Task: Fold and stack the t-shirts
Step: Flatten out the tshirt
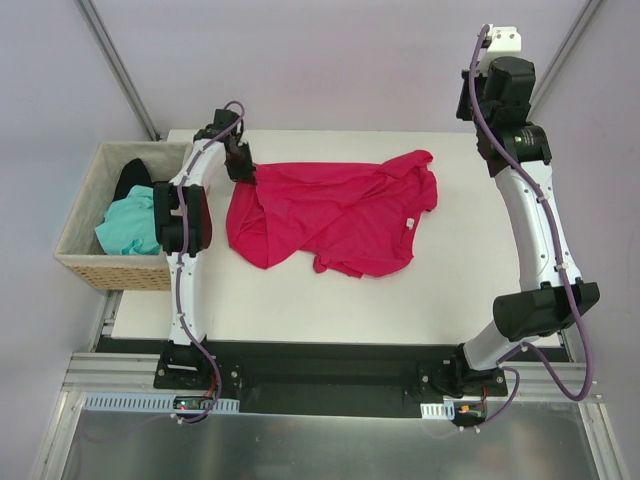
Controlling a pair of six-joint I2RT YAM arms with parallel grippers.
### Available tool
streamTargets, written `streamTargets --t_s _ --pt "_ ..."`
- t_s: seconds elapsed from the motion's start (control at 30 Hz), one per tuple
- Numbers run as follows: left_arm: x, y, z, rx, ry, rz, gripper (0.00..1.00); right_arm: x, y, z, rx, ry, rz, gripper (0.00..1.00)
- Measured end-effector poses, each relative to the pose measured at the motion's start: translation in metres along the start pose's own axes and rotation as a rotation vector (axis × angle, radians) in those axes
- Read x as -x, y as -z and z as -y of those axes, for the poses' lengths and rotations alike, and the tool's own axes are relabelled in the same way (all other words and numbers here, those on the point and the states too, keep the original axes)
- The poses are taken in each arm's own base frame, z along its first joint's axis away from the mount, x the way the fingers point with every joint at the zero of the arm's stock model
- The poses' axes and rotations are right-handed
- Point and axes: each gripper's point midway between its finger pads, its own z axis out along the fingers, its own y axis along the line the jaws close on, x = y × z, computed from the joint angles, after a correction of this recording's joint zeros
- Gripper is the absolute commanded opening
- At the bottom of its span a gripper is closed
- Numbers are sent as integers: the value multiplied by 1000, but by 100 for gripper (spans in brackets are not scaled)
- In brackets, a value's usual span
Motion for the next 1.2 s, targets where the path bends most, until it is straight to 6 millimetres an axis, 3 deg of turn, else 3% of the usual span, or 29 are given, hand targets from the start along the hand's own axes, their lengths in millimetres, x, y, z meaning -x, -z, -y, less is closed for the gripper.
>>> streamTargets --t_s 0.13,0.5,0.8,0.97,1.2 --pt "16 14 9 -16 -10 44 0 2 1 0 0 -5 5 4" --pt "71 83 45 -77 -49 233 0 4 9 -2 6 -26 13 3" --pt "119 126 56 -121 -42 395 0 -34 4 -8 7 -4 -91 1" --pt "135 120 37 -113 2 427 1 -51 5 -7 -5 11 -147 1" --pt "144 82 0 -100 86 407 0 -78 10 -6 -18 40 -236 1"
